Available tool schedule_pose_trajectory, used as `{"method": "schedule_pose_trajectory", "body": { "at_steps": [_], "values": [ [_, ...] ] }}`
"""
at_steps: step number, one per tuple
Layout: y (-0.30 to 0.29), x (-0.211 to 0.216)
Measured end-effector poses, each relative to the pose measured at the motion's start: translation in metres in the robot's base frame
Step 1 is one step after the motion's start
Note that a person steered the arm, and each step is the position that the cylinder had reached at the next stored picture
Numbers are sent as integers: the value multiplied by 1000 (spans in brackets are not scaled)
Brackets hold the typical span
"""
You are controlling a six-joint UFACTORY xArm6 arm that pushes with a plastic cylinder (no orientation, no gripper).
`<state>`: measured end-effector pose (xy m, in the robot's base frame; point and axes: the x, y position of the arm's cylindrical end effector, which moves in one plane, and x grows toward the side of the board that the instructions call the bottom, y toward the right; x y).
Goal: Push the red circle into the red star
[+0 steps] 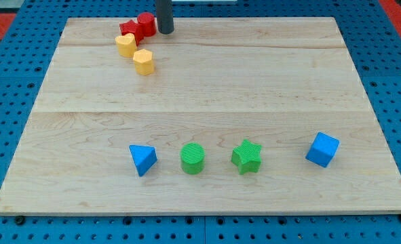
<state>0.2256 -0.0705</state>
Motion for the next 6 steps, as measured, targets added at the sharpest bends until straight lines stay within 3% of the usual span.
{"method": "schedule_pose_trajectory", "body": {
  "at_steps": [1, 2, 3, 6],
  "values": [
    [12, -33],
    [-4, -32],
    [-143, -33],
    [-200, -14]
  ]
}}
